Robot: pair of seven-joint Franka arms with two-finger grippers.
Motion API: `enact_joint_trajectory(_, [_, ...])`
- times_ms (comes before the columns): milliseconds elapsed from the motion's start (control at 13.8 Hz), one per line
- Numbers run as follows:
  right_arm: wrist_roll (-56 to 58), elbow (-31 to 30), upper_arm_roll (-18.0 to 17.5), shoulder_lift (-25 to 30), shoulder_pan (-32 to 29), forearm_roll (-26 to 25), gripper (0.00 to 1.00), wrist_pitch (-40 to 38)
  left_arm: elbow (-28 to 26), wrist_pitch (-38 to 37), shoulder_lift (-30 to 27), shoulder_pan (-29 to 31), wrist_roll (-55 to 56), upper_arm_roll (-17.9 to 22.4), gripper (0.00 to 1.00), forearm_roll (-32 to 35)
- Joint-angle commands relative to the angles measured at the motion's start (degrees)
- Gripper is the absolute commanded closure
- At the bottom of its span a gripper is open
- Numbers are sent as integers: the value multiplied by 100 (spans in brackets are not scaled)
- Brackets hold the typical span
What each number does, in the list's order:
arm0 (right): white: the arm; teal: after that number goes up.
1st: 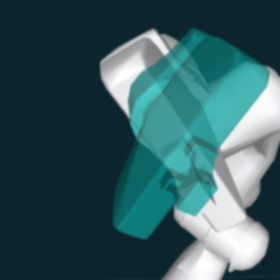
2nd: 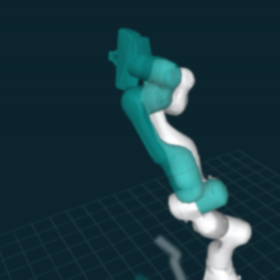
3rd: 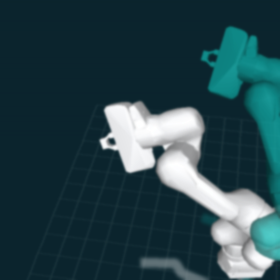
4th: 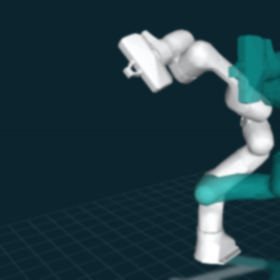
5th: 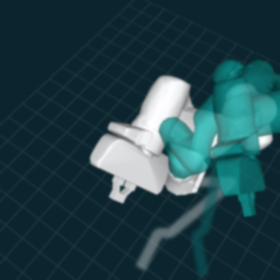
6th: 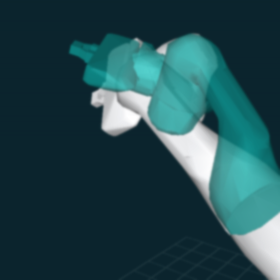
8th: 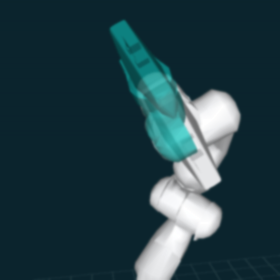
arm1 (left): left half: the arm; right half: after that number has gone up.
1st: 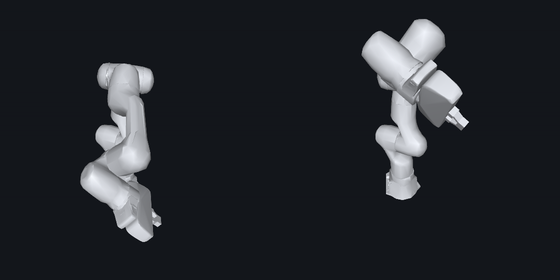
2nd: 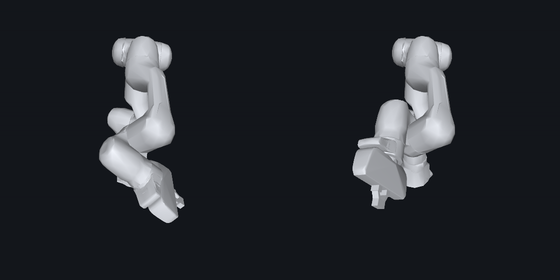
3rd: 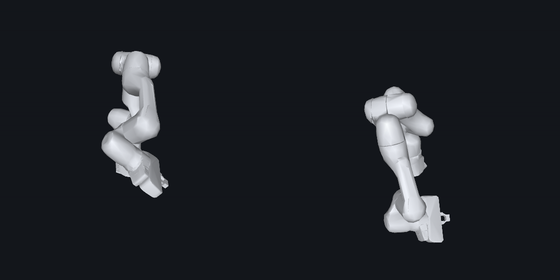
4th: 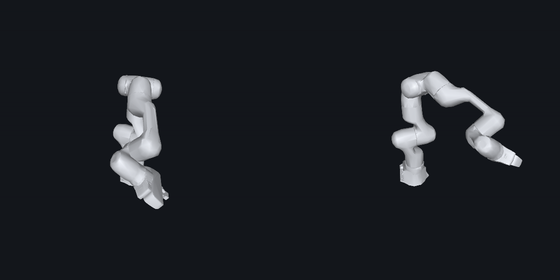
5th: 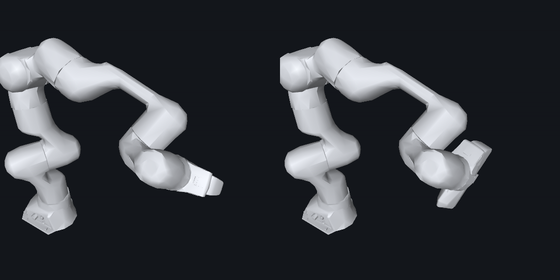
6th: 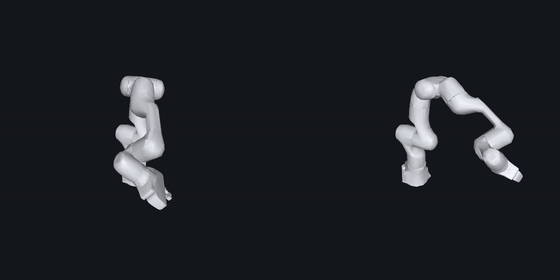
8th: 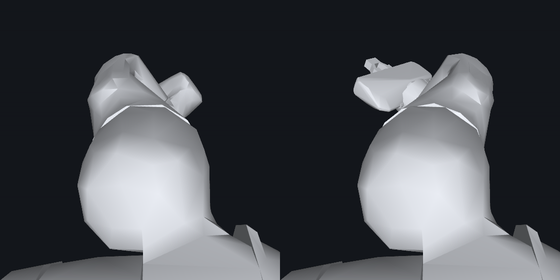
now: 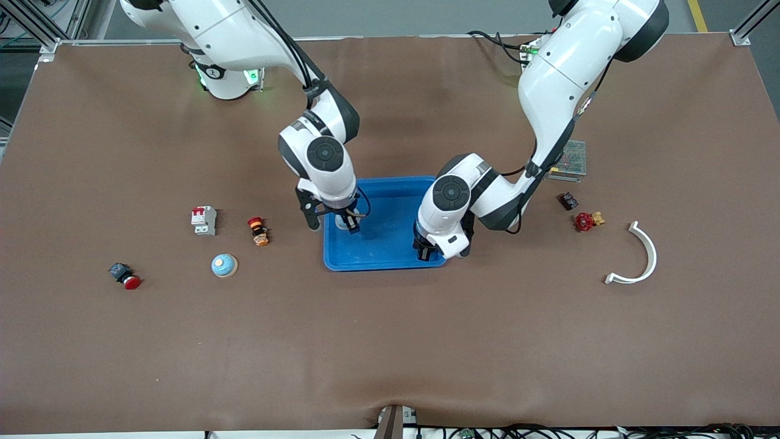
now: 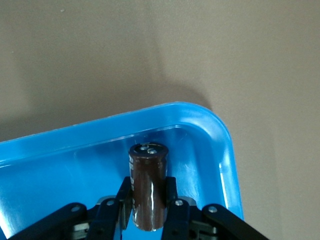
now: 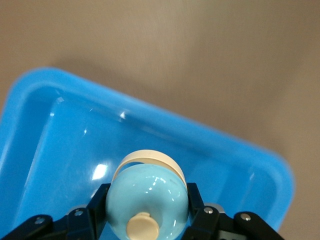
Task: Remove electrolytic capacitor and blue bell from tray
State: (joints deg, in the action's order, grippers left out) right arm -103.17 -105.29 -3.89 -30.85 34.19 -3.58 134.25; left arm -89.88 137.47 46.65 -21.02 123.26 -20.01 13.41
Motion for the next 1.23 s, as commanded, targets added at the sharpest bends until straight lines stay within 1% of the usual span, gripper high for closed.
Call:
enact_joint_trajectory(0, [1023, 0, -59, 307, -386, 15, 100, -530, 111, 44, 2, -77, 67, 67, 100, 83])
enact_joint_trajectory(145, [1972, -9, -59, 430, -693, 15, 100, -794, 111, -27, -42, -86, 58, 76, 100, 83])
enact_joint_trajectory(434, [3923, -53, -42, 501, -1290, 15, 100, -1050, 120, -298, -200, -69, 23, 67, 100, 92])
enact_joint_trajectory(579, [4802, -149, -42, 597, -1642, 6, 100, -1059, 120, -640, -393, -16, -231, 15, 100, 92])
enact_joint_trajectory(724, [5427, -254, -33, 737, -2011, 6, 100, -1059, 111, -878, -621, 28, -311, 6, 100, 92])
enact_joint_trajectory(941, [6507, -483, -24, 957, -2617, -46, 100, -1050, 111, -1501, -973, 133, -828, -3, 100, 4])
enact_joint_trajectory(1158, [7511, -685, -24, 1107, -3137, -55, 100, -980, 93, -1871, -1193, 274, -1093, -12, 100, -14])
